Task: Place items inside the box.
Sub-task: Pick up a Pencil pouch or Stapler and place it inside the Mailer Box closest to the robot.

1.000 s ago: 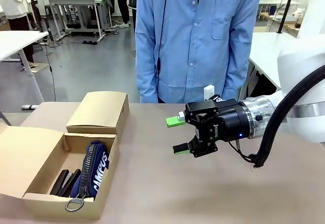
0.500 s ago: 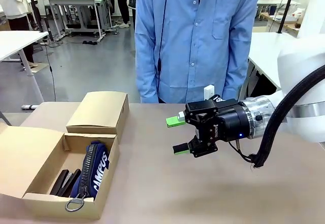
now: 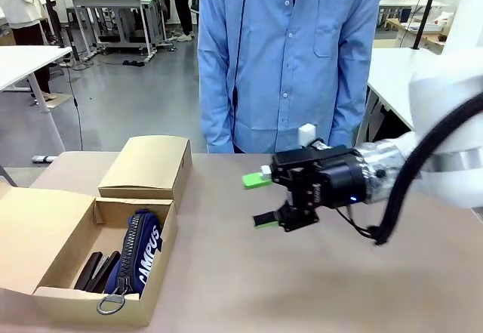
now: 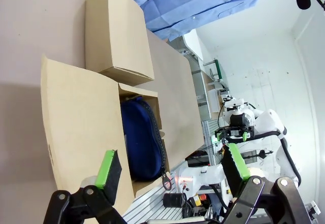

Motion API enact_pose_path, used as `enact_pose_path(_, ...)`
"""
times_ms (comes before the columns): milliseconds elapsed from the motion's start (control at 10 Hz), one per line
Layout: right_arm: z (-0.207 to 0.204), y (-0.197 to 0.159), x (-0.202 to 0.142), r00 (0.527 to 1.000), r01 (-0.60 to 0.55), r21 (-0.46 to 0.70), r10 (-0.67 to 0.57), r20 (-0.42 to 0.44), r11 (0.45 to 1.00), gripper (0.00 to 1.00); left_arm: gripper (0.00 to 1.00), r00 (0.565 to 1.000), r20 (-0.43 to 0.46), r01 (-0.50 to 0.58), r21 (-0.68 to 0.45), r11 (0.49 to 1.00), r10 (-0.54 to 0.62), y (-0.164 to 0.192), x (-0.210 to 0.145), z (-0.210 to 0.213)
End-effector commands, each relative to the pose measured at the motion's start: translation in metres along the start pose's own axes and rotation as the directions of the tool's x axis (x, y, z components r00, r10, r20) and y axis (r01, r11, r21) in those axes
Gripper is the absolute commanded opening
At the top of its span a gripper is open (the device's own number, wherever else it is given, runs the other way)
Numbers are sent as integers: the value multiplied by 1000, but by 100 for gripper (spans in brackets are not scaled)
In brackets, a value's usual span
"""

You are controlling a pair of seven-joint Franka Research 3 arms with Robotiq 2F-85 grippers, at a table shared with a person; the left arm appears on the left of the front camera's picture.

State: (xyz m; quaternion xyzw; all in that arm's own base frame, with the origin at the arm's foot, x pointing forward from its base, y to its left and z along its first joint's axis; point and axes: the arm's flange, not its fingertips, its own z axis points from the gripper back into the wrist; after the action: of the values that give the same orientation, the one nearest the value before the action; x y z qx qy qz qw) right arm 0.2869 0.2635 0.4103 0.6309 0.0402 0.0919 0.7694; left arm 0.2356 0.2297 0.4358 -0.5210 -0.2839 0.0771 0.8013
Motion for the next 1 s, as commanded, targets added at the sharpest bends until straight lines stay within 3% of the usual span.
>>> enact_pose_path(0, -38, 13, 41, 997, -71, -43, 69, -44, 997, 100, 100, 1000, 16, 18, -24, 1000, -18, 0, 0, -1)
enact_pose_path(200, -23, 6, 54, 994, -83, -16, 82, -69, 996, 100, 100, 1000, 16, 18, -24, 1000, -18, 0, 0, -1)
enact_pose_path(400, 28, -11, 68, 998, -63, 51, 63, -12, 997, 100, 100, 1000, 16, 18, -24, 1000, -18, 0, 0, -1)
enact_pose_path(600, 90, -44, 69, 996, -87, 96, 90, -20, 992, 100, 100, 1000, 16, 18, -24, 1000, -18, 0, 0, -1)
enact_pose_path(800, 179, -80, 32, 990, -136, 149, 130, 46, 979, 100, 100, 1000, 16, 18, -24, 1000, -18, 0, 0, -1)
enact_pose_path(900, 224, -98, 7, 984, -139, 128, 122, 131, 982, 100, 100, 1000, 16, 18, -24, 1000, -18, 0, 0, -1)
